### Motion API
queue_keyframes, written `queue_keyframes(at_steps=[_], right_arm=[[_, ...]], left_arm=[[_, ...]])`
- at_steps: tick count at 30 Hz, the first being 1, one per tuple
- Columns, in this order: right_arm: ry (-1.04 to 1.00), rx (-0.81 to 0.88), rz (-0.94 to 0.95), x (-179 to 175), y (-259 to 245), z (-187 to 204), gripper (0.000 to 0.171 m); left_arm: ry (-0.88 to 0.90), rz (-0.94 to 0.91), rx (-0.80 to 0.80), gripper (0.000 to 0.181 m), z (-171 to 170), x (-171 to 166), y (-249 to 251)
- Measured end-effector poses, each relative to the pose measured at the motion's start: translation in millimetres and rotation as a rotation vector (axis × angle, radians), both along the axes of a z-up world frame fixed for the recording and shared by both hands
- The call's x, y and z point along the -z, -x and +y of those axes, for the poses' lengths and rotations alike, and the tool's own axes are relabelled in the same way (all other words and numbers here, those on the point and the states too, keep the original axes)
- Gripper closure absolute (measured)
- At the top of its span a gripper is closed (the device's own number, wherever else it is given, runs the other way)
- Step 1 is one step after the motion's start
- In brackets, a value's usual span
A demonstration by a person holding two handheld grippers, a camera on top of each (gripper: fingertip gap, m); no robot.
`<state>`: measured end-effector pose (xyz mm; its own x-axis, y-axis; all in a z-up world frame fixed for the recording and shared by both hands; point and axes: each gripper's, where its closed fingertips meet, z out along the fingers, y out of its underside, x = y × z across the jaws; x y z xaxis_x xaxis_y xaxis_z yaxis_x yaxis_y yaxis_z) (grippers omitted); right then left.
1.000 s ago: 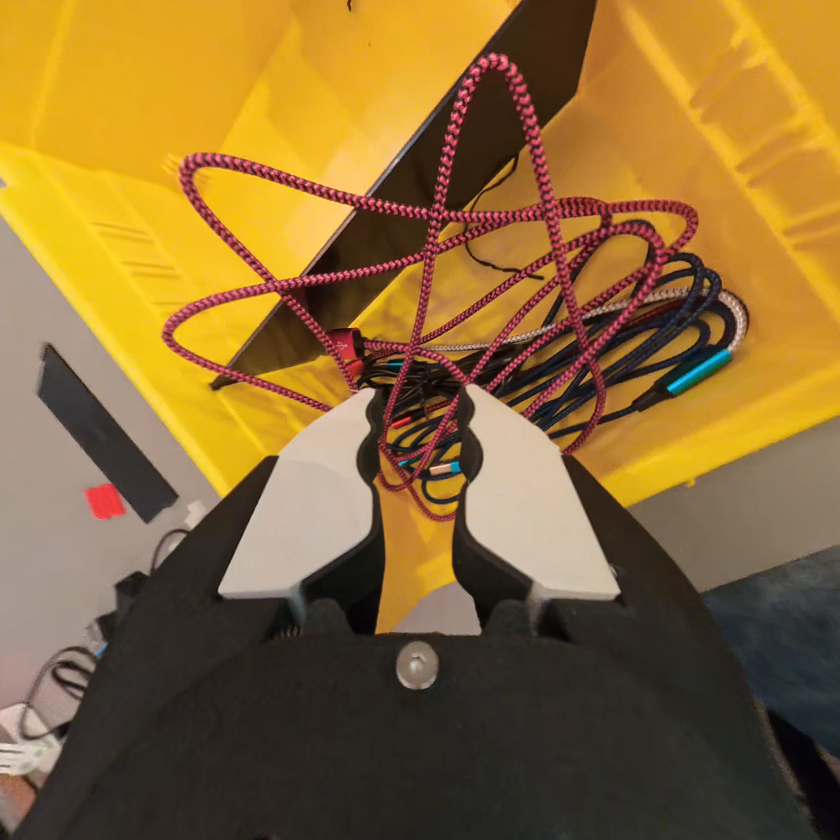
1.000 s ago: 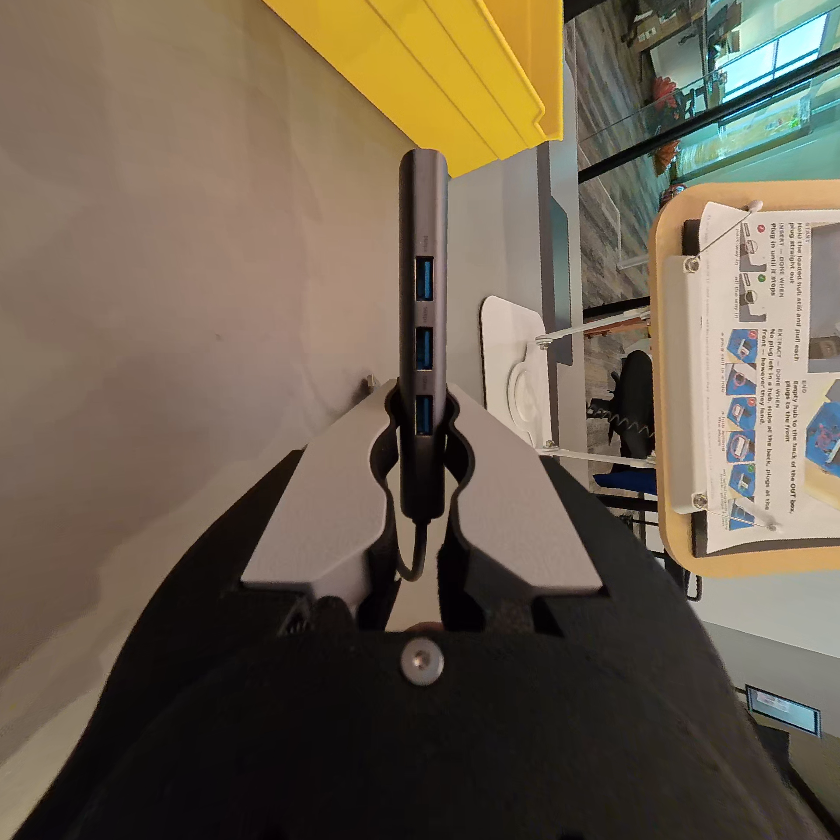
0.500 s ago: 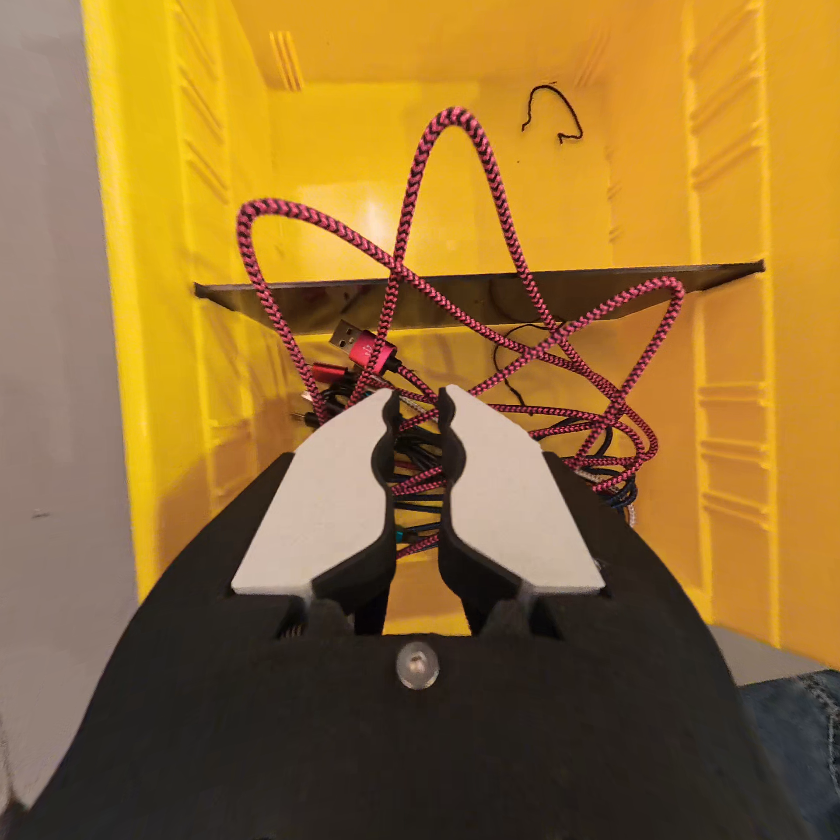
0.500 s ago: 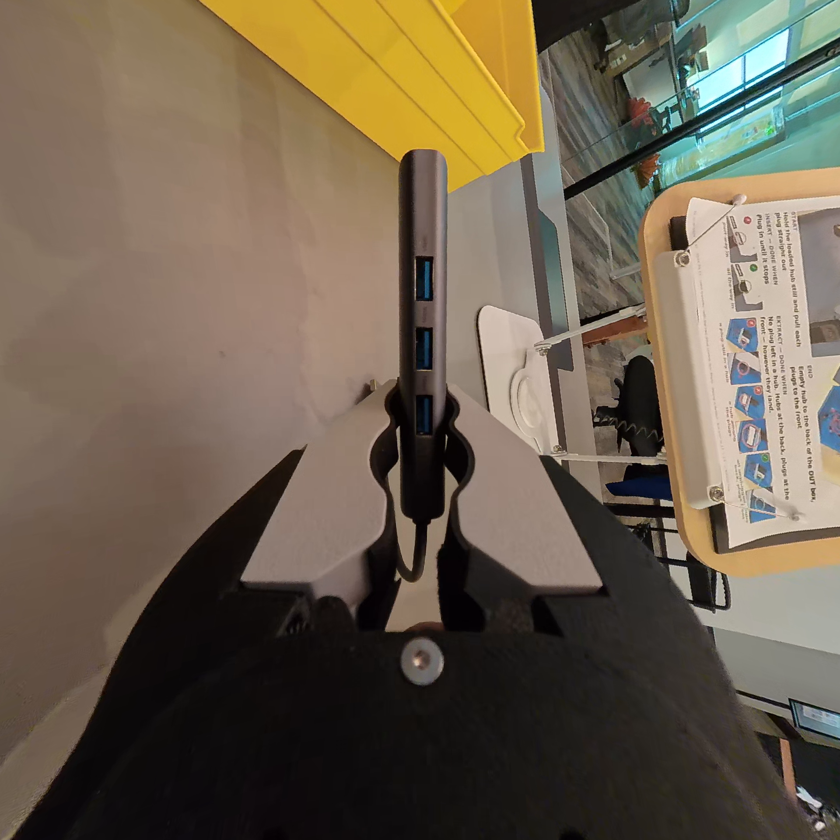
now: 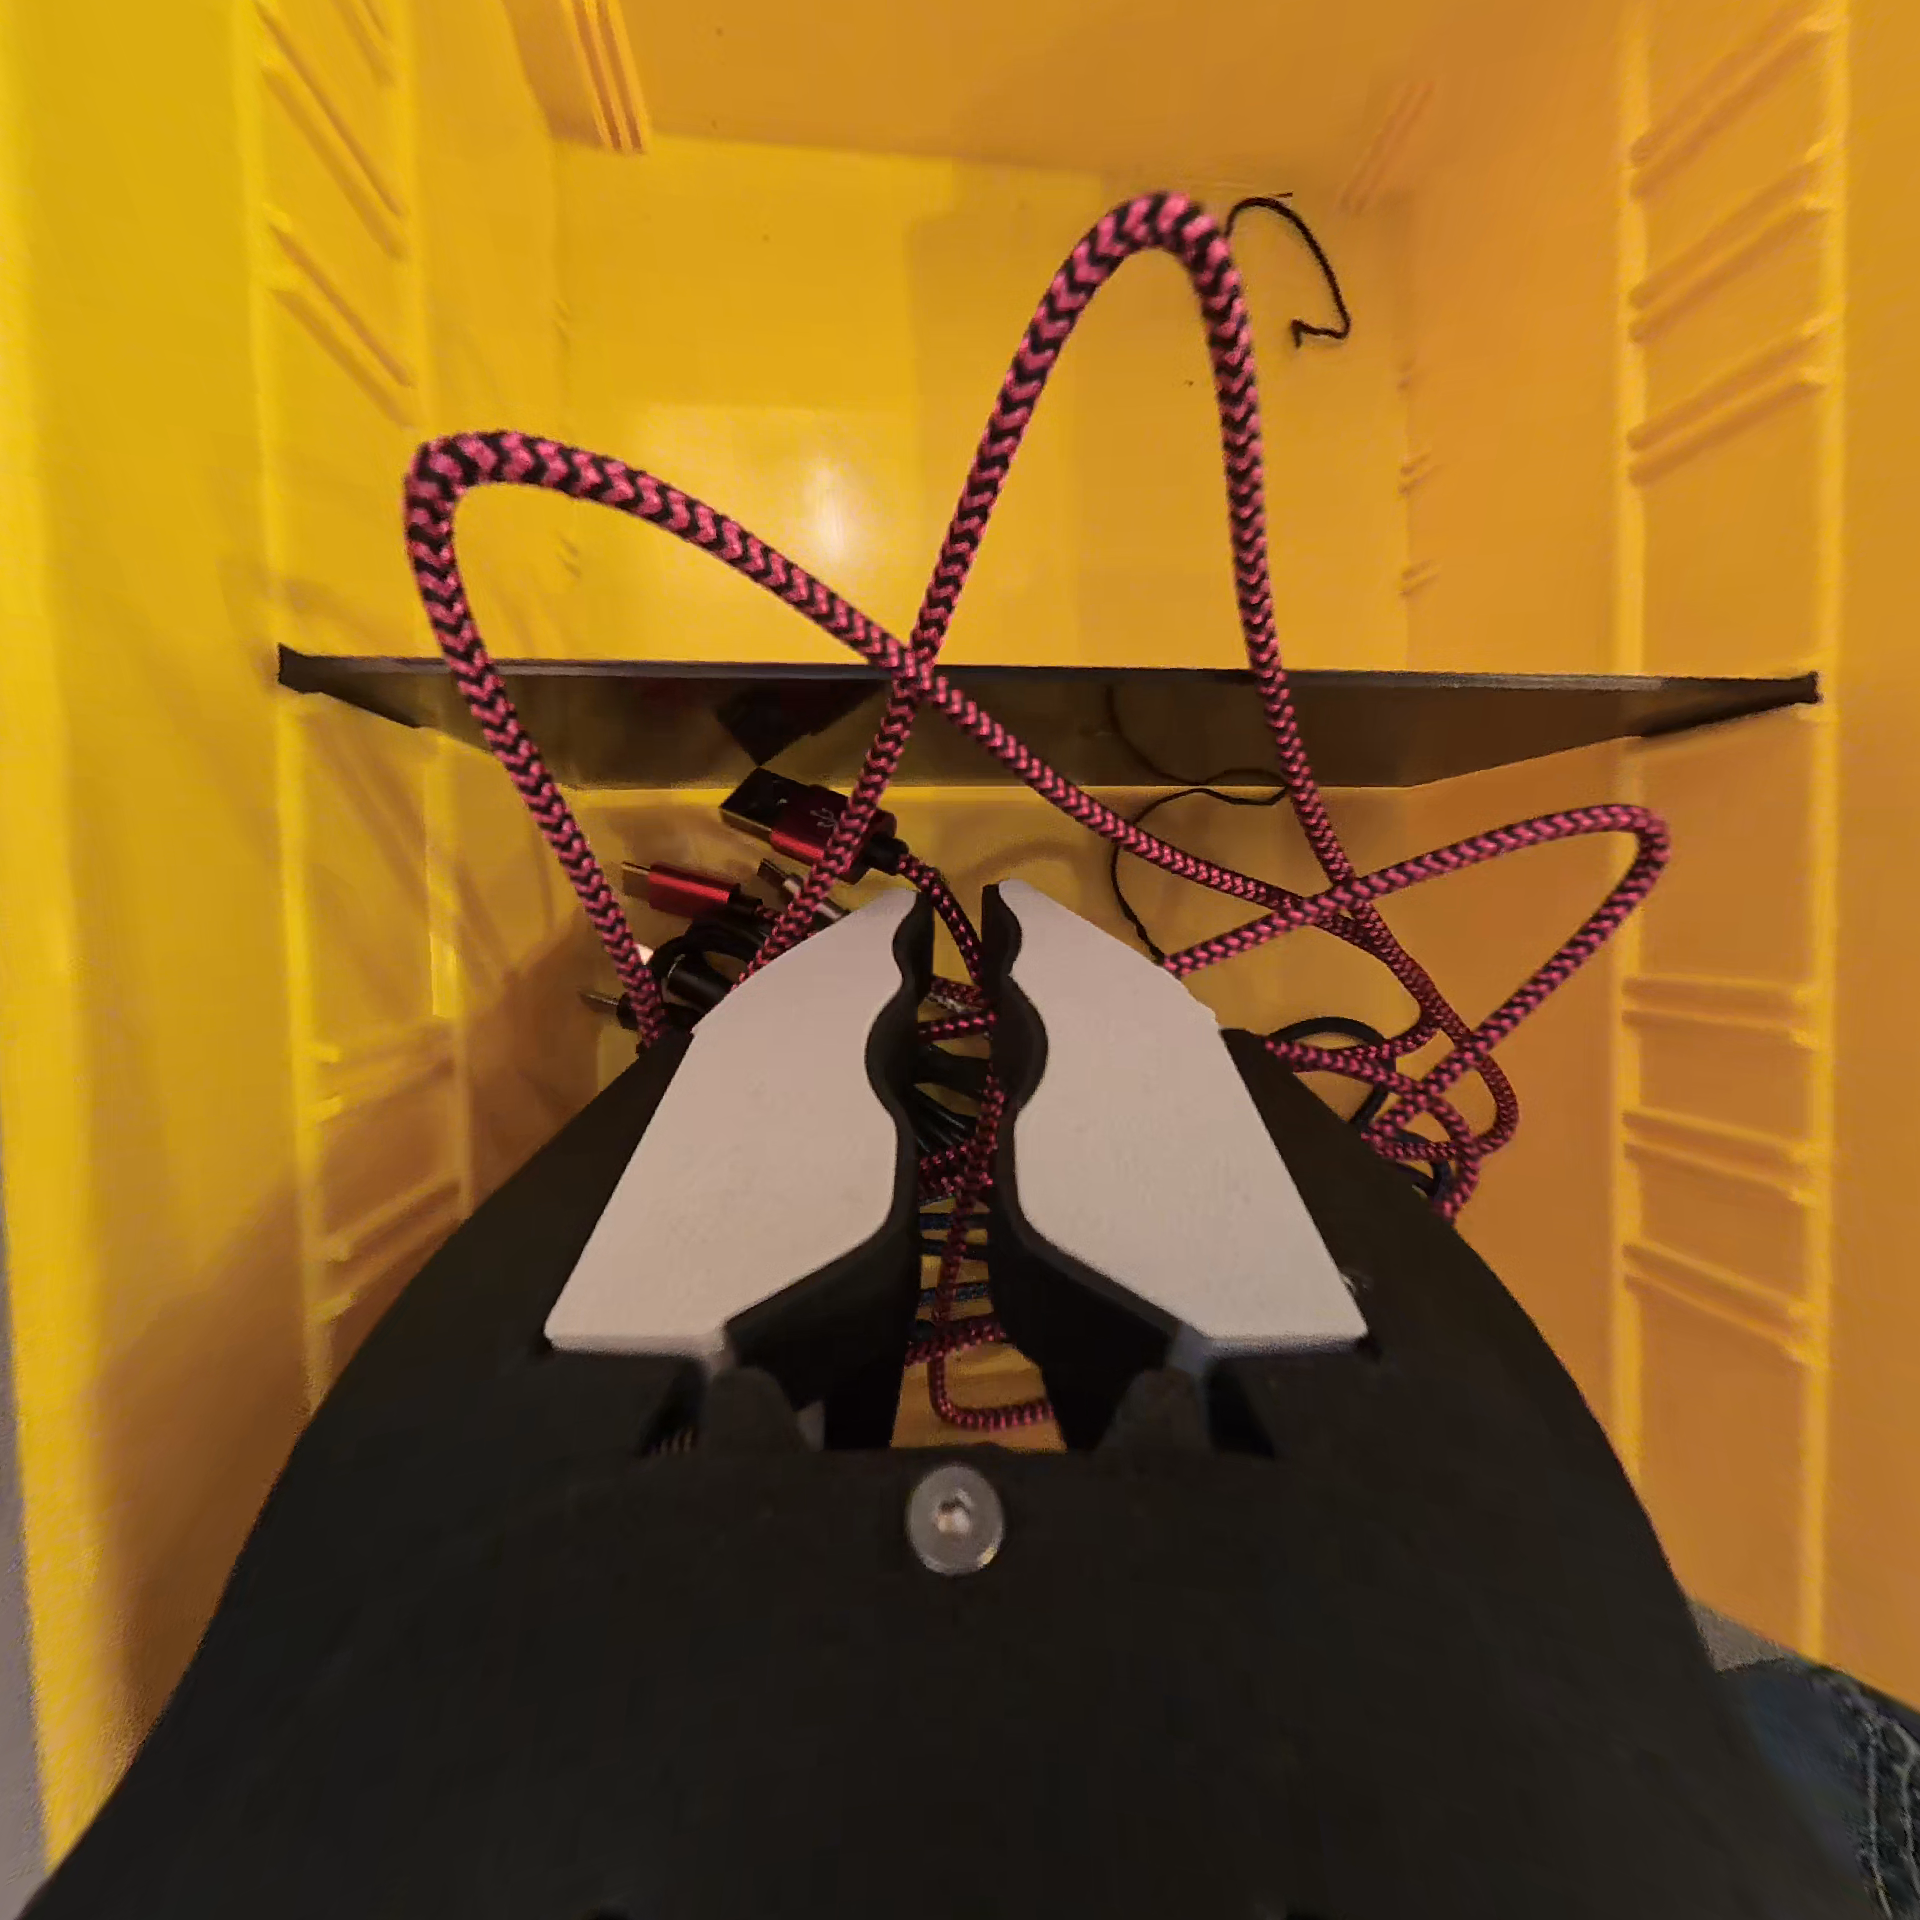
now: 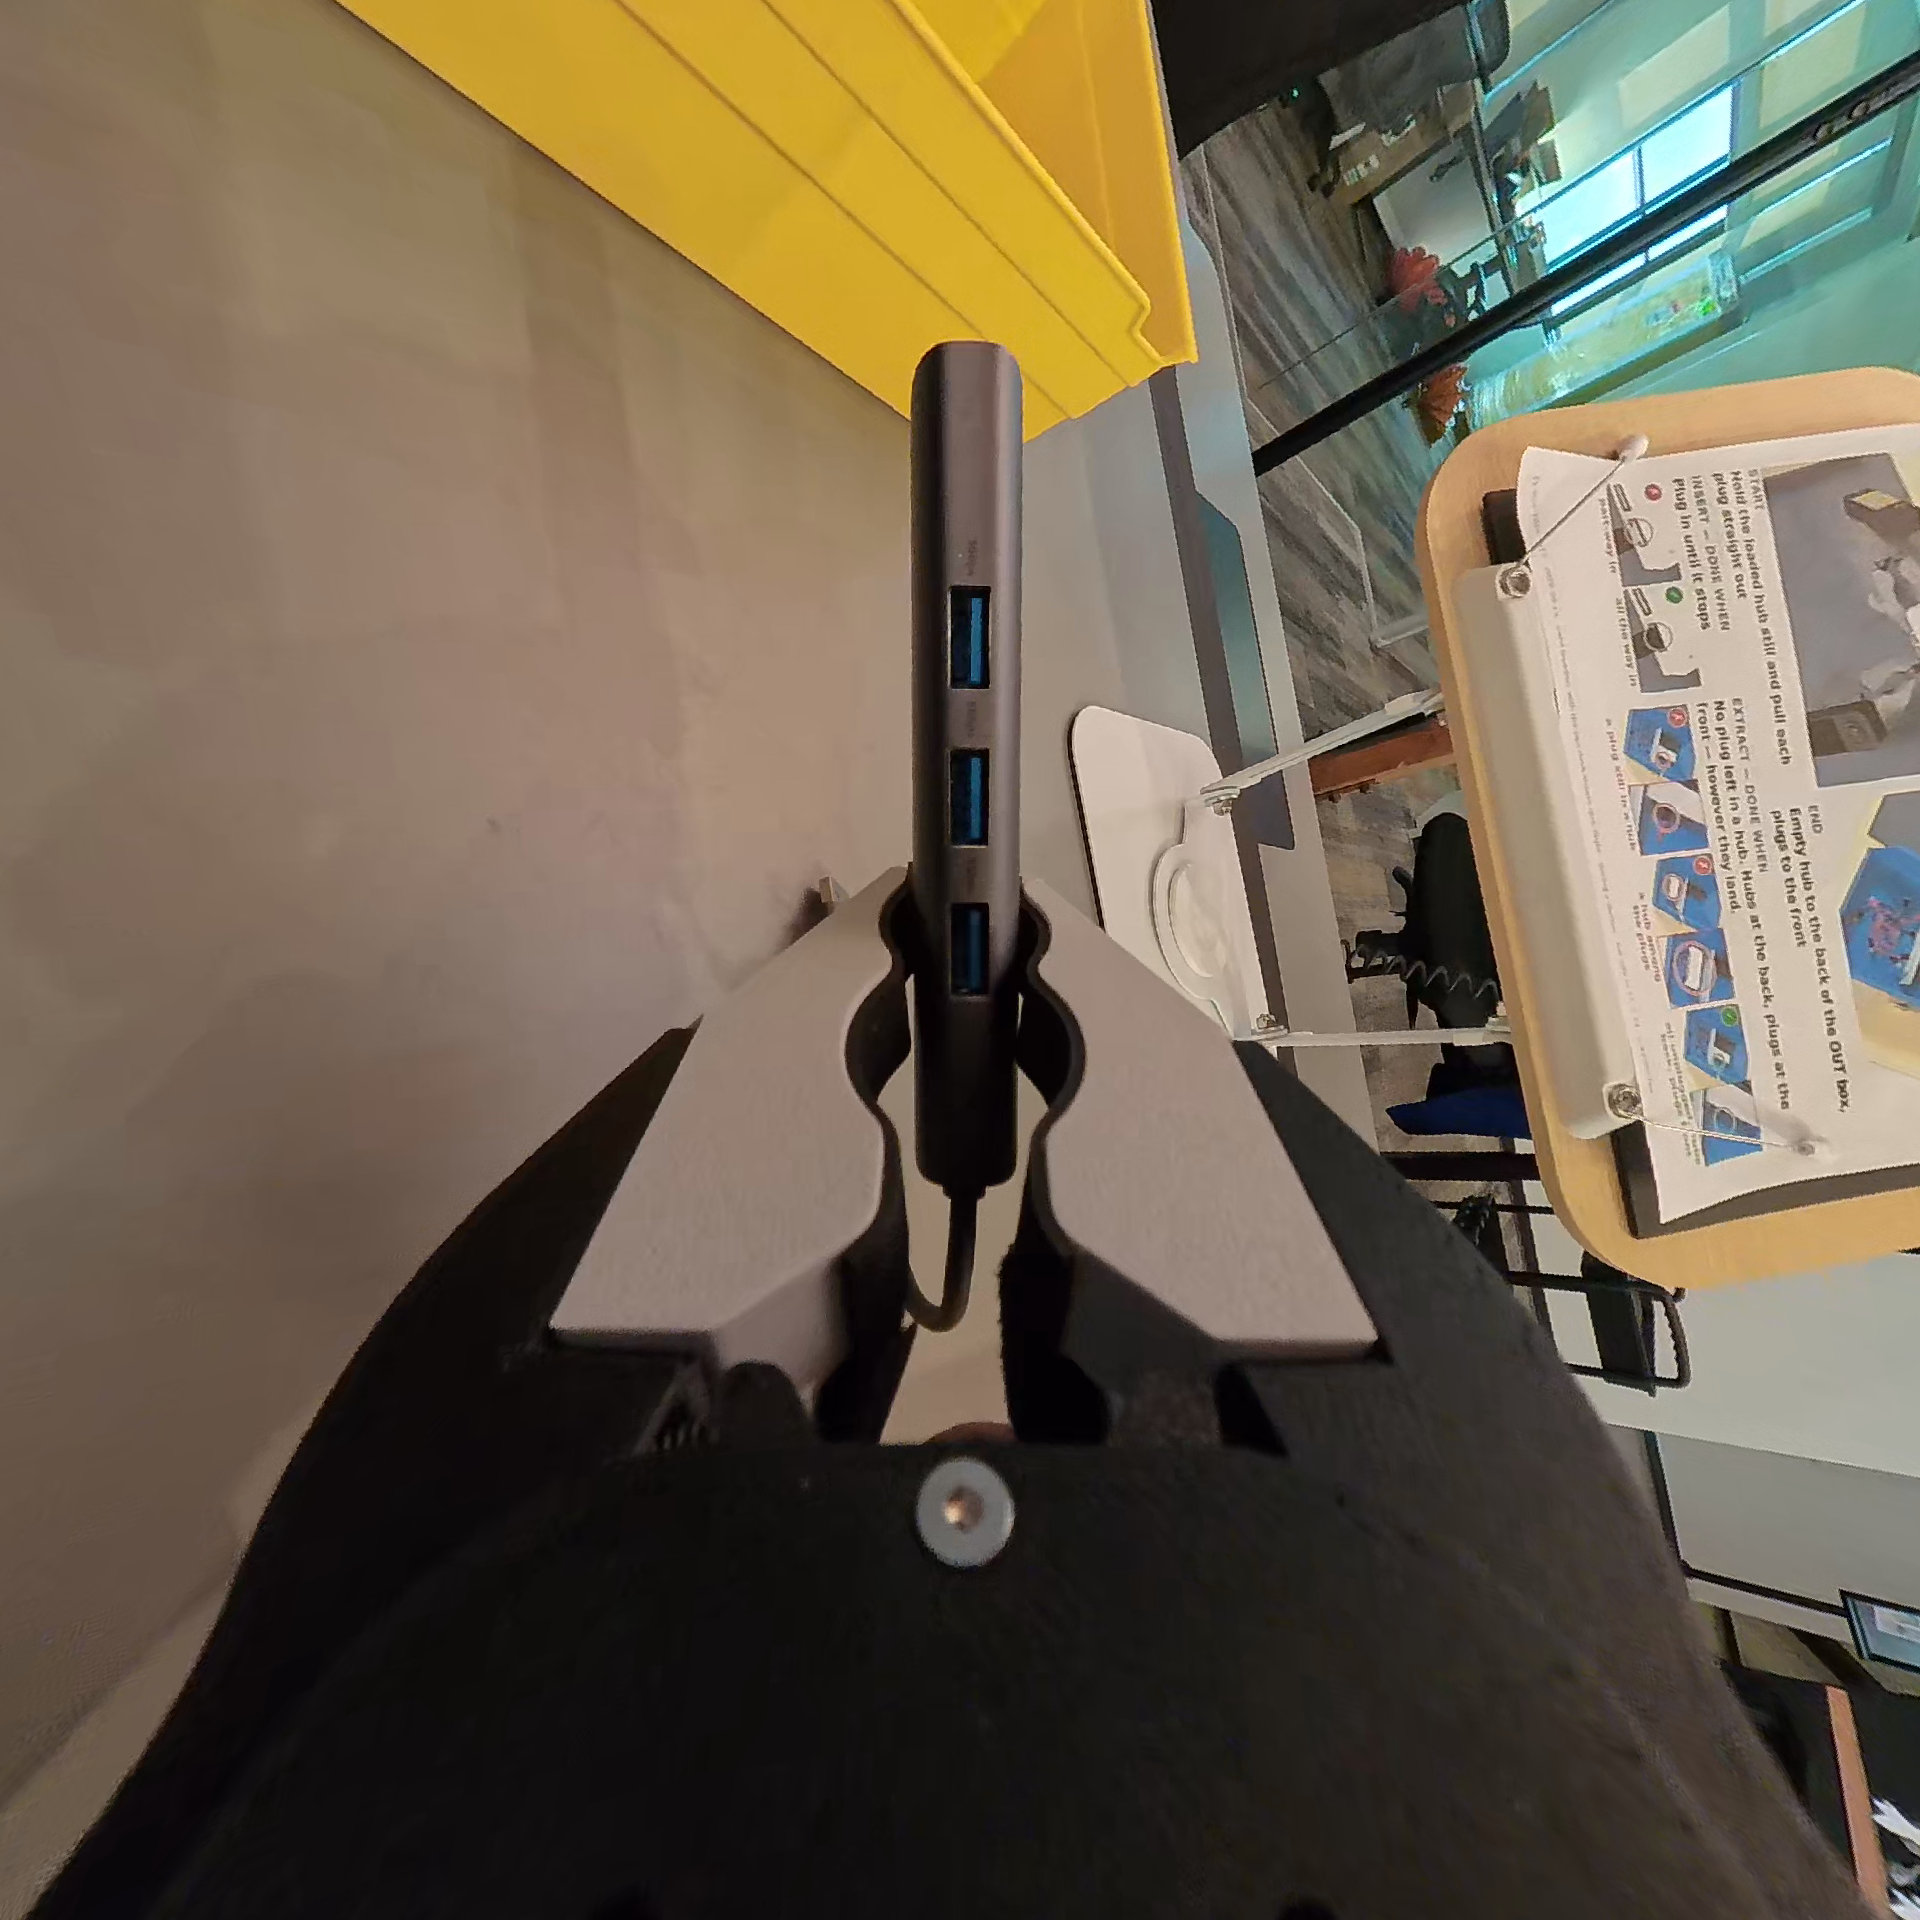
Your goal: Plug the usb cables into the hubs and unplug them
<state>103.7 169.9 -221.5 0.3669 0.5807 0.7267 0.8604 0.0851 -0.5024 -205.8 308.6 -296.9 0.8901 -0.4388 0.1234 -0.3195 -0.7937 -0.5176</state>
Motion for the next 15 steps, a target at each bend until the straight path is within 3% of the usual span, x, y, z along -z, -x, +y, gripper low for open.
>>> queue_keyframes(at_steps=[6,15], right_arm=[[0.001,0.005,0.004,0,-2,1,0.159],[0.007,0.007,0.019,0,-2,1,0.159]], left_arm=[[-0.133,0.024,0.095,0.179,-7,-36,4],[-0.385,0.0,0.21,0.18,-14,-135,0]])
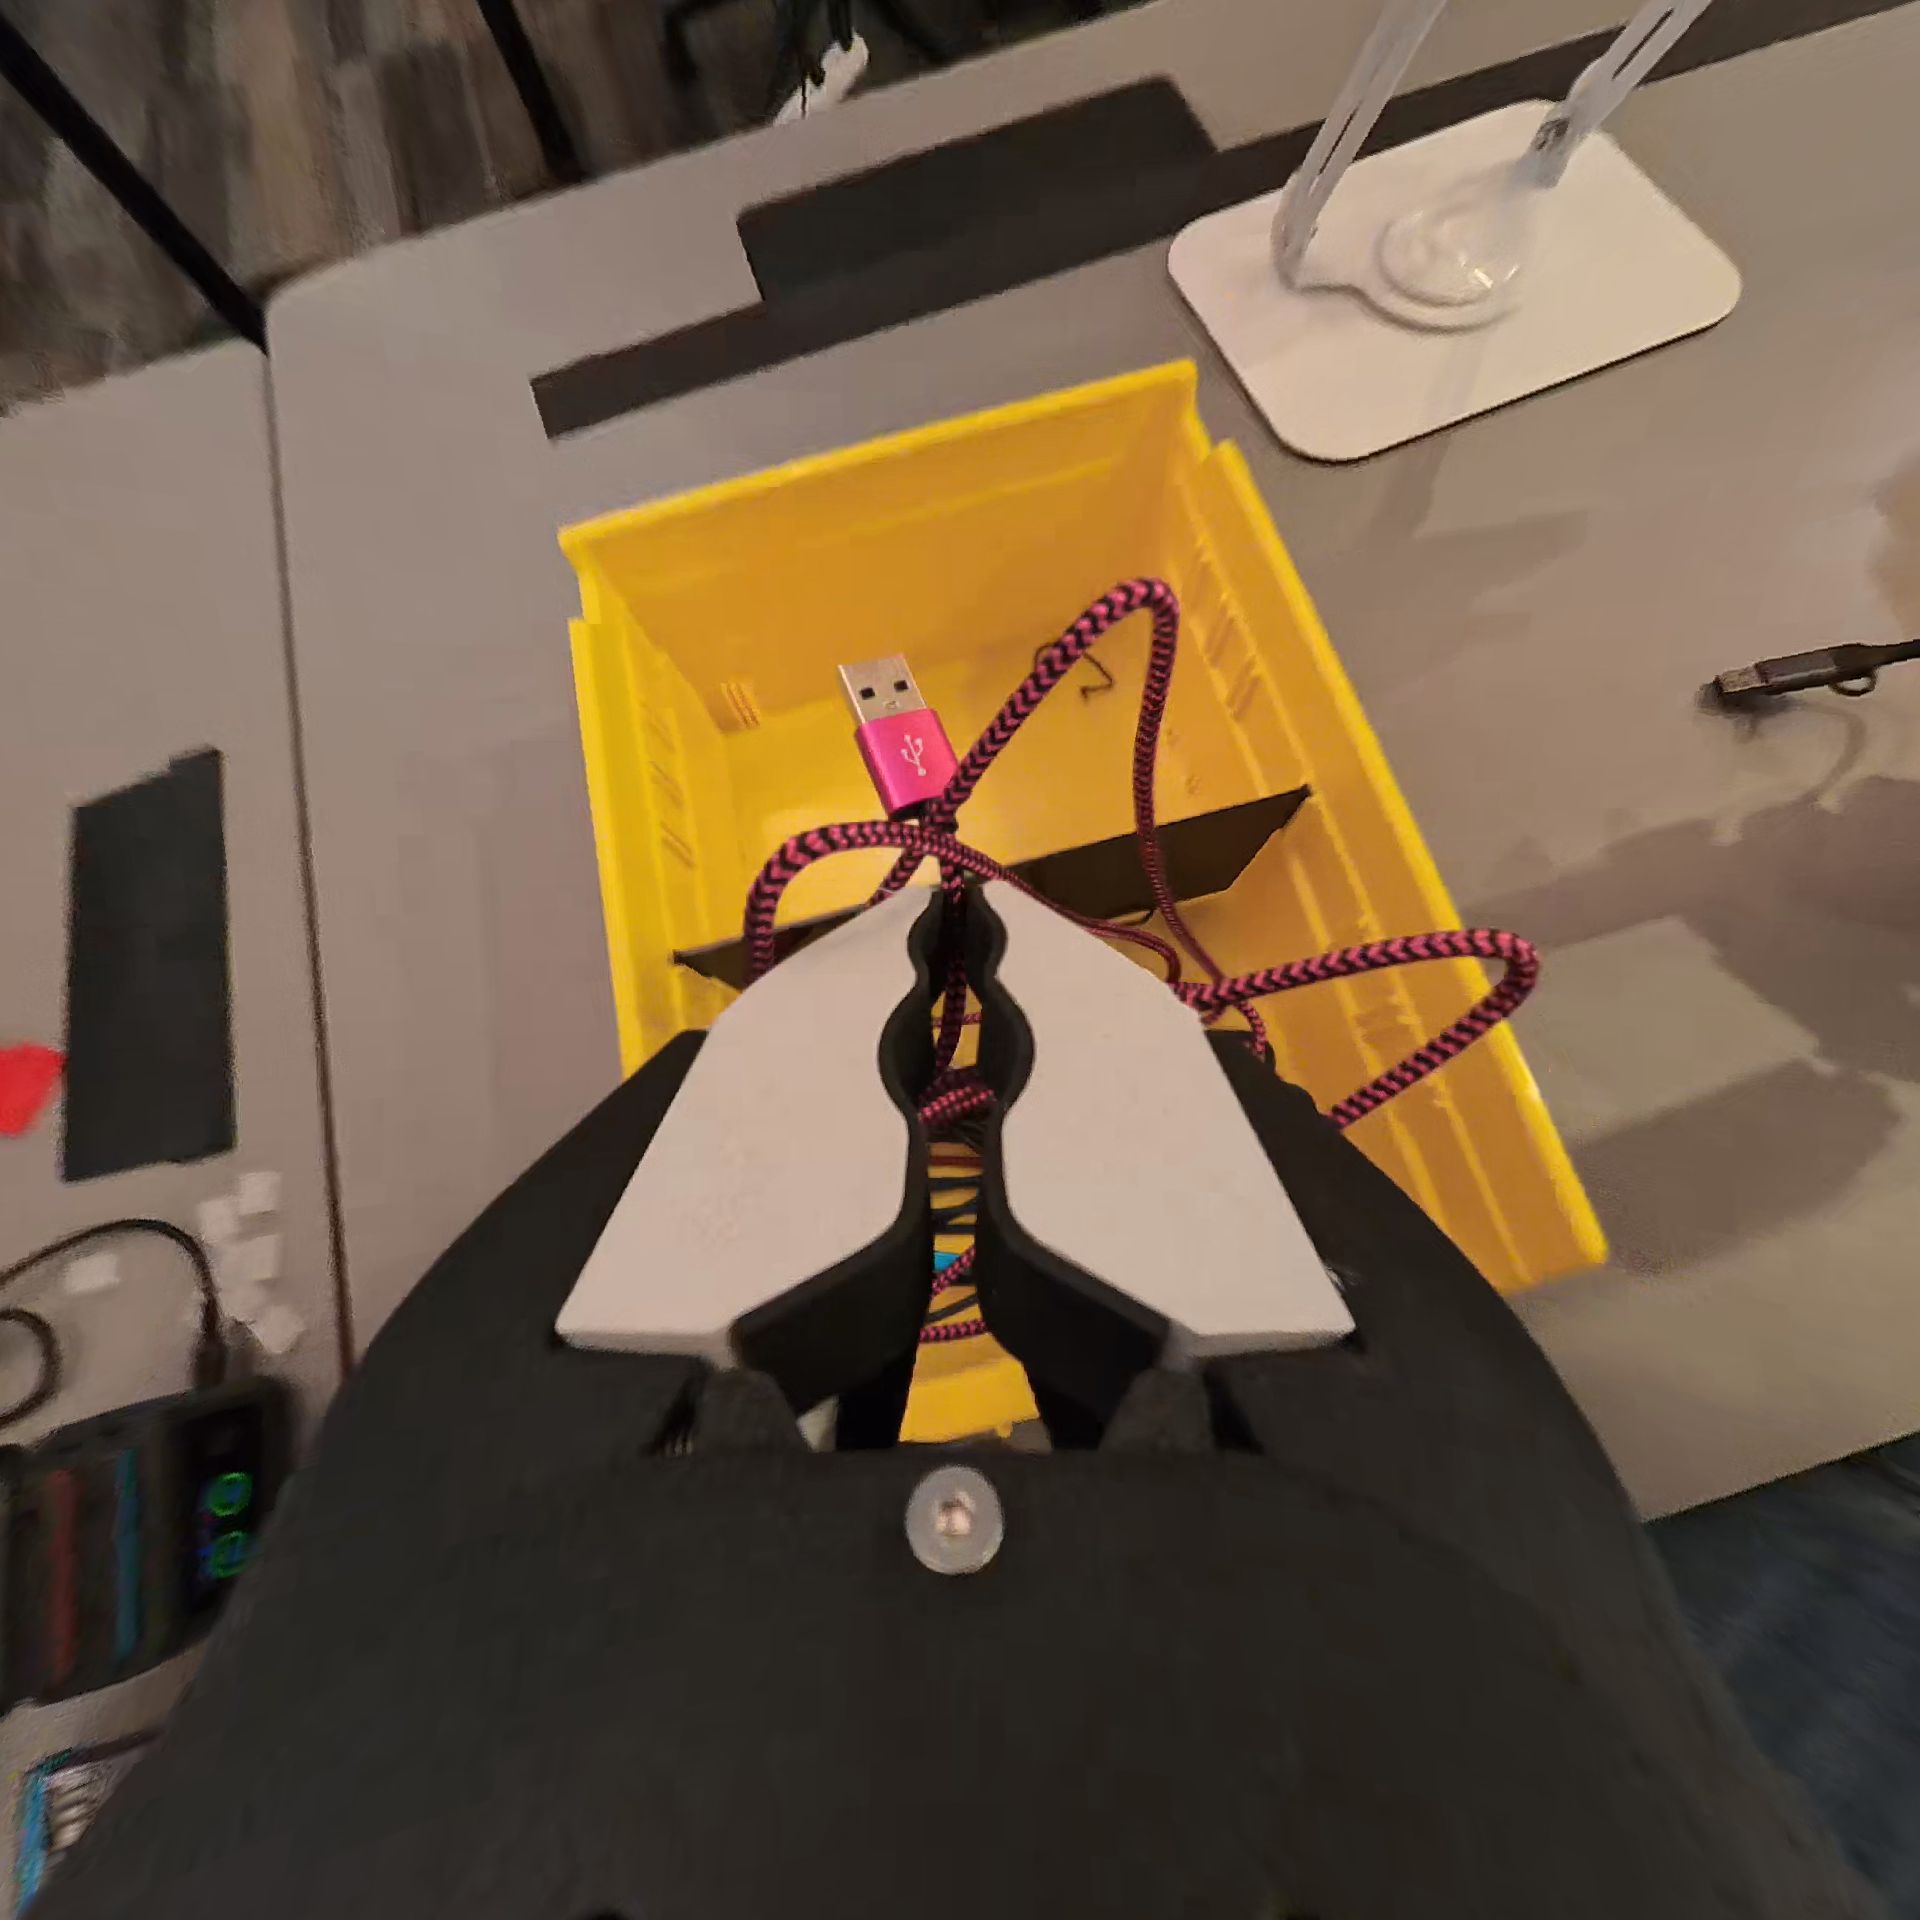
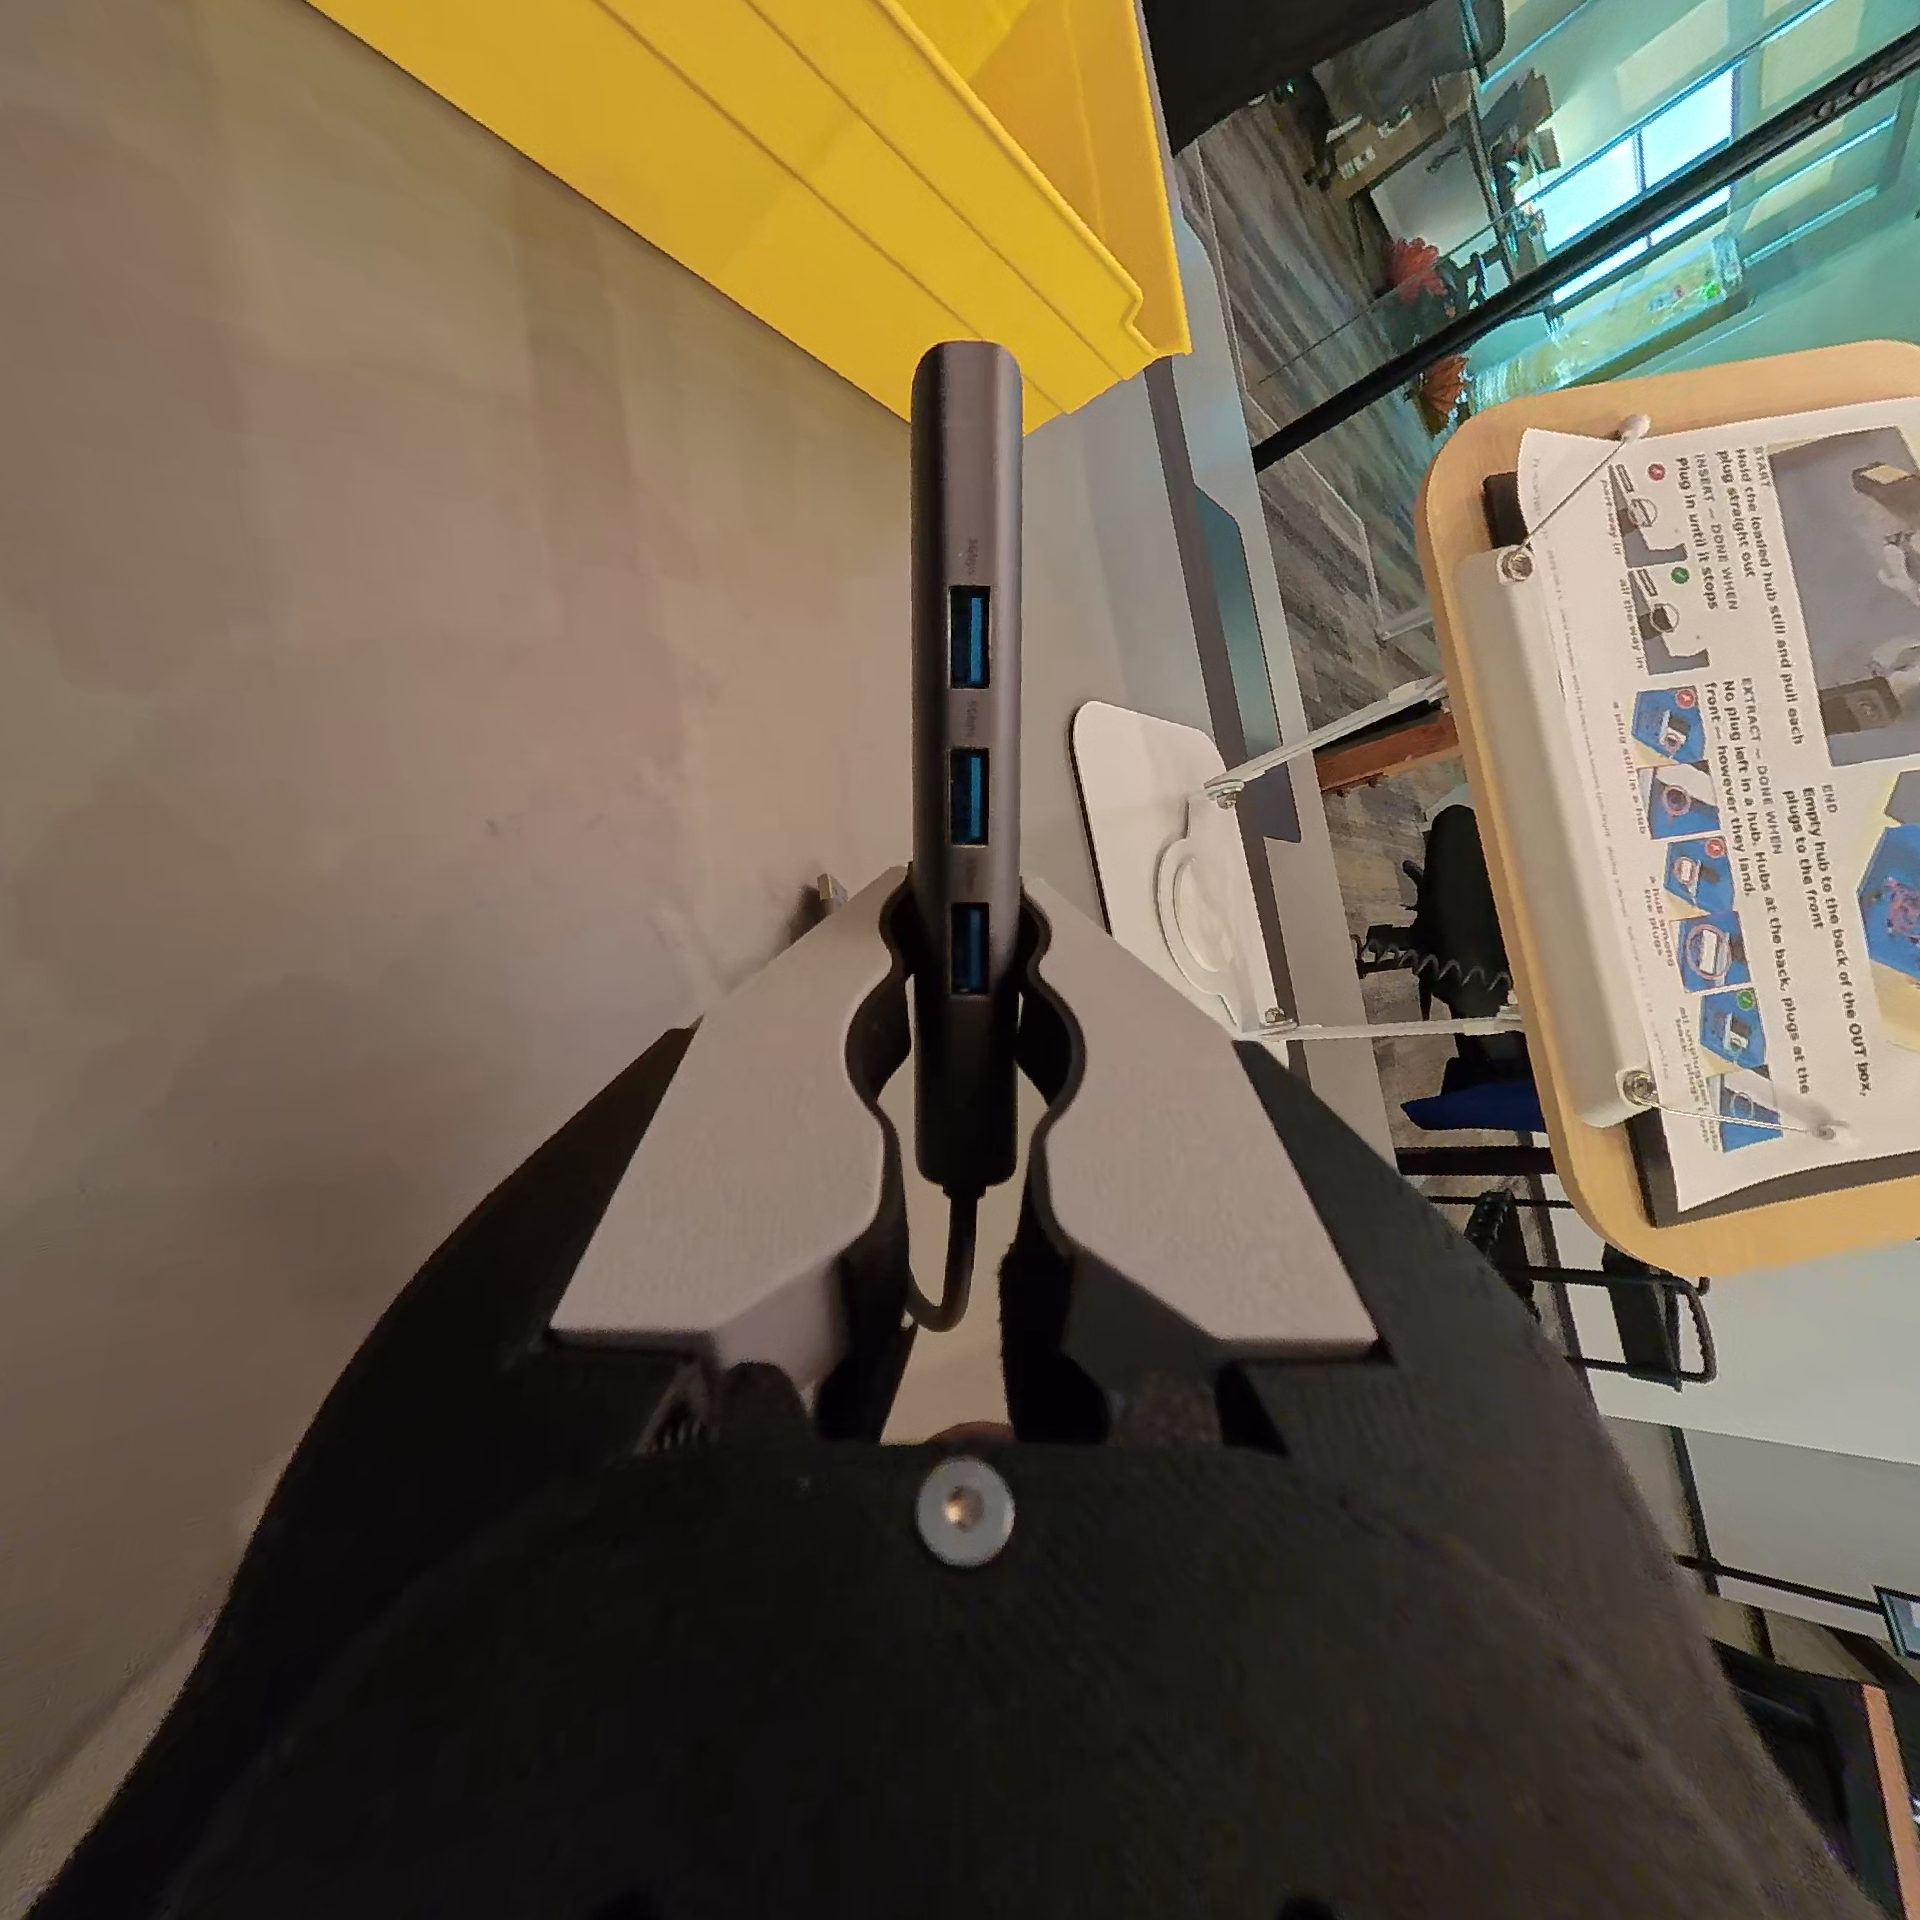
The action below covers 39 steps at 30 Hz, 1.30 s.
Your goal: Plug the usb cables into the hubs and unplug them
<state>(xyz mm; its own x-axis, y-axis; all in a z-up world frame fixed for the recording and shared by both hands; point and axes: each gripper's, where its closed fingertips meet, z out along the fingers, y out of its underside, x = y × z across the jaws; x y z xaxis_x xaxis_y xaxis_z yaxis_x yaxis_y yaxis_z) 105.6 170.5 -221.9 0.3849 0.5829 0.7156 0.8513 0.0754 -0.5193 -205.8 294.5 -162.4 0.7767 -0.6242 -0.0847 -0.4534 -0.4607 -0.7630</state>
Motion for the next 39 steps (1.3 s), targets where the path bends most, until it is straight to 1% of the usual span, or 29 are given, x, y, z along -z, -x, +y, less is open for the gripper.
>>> queue_keyframes(at_steps=[5,7,10,13,16,19,21,25,27,30,34,37,39], right_arm=[[0.004,0.009,0.012,0,-3,-1,0.159],[0.005,0.017,0.02,0,-4,-2,0.159],[0.009,0.037,0.045,0,-9,-3,0.159],[0.014,0.064,0.067,-1,-16,-4,0.159],[0.018,0.111,0.092,0,-26,-5,0.159],[0.021,0.172,0.113,2,-36,-5,0.159],[0.014,0.215,0.092,8,-45,-4,0.159],[0.028,0.289,-0.033,32,-59,-2,0.159],[0.039,0.301,-0.092,46,-61,0,0.16],[0.089,0.318,-0.197,70,-61,1,0.159],[0.183,0.287,-0.256,96,-48,1,0.159],[0.193,0.249,-0.243,97,-39,2,0.158],[0.209,0.237,-0.24,95,-37,2,0.153]], left_arm=[[-0.115,0.031,0.09,0.181,-8,-55,-21],[-0.171,0.023,0.188,0.179,-17,-79,-43],[-0.212,0.048,0.306,0.18,-30,-103,-81],[-0.216,0.077,0.47,0.179,-51,-115,-131],[-0.205,0.098,0.633,0.179,-71,-113,-186],[-0.121,0.057,0.722,0.179,-82,-89,-229],[-0.054,0.051,0.751,0.179,-89,-60,-250],[0.085,0.027,0.75,0.179,-104,2,-283],[0.15,0.02,0.758,0.179,-113,28,-288],[0.22,0.015,0.764,0.179,-123,57,-287],[0.303,0.007,0.764,0.179,-131,92,-281],[0.319,-0.032,0.785,0.179,-134,102,-279],[0.328,-0.047,0.785,0.179,-134,106,-276]])
